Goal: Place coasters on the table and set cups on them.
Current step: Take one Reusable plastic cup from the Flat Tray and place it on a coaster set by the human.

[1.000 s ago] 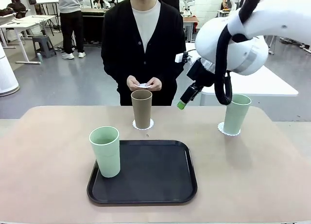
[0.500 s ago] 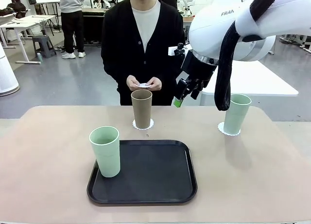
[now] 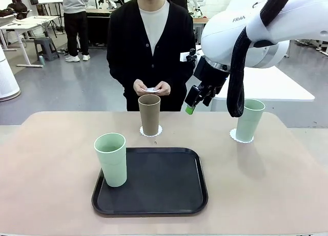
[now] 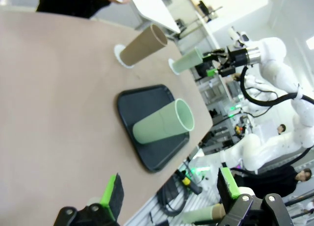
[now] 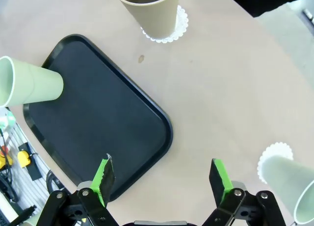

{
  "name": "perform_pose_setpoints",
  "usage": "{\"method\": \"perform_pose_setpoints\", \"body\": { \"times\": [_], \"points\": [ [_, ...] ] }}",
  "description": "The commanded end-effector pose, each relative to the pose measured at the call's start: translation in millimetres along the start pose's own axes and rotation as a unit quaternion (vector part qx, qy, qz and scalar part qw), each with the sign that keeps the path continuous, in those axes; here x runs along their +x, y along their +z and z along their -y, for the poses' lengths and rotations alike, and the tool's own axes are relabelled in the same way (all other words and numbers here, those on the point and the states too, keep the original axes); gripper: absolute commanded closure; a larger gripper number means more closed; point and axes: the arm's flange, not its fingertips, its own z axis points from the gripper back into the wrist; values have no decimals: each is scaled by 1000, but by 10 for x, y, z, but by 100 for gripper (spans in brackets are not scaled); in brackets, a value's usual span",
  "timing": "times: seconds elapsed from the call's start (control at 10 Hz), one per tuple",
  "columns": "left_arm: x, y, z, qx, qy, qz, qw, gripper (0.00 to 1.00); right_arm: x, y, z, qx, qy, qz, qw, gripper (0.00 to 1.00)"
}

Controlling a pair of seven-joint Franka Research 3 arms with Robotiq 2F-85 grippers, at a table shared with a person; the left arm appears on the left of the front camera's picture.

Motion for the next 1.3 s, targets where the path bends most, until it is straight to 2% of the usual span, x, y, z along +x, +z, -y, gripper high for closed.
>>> {"method": "perform_pose_setpoints", "body": {
  "times": [0.0, 0.4, 0.5, 0.7, 0.9, 1.0, 1.1, 1.2],
  "points": [
    [-7, 10, 3, -4, -6, 2, 1000, 0, -5, -15, 2, 8, 6, 13, 1000, 0],
    [-7, 10, 3, -4, -6, 2, 1000, 0, -5, -15, 2, 8, 6, 13, 1000, 0],
    [-7, 10, 3, -4, -6, 2, 1000, 0, 2, 0, -5, 0, 1, 0, 1000, 0],
    [-7, 10, 3, -4, -6, 2, 1000, 0, -764, 258, -316, -19, -70, -24, 997, 0],
    [-7, 10, 3, -4, -6, 2, 1000, 0, -1280, 466, -288, 5, -123, 13, 992, 0],
    [-7, 10, 3, -4, -6, 2, 1000, 0, -1500, 540, -150, 47, -145, 55, 987, 0],
    [-7, 10, 3, -4, -6, 2, 1000, 0, -1780, 631, 36, 110, -162, 120, 973, 0],
    [-7, 10, 3, -4, -6, 2, 1000, 0, -2066, 724, 342, 180, -185, 195, 946, 0]
  ]
}}
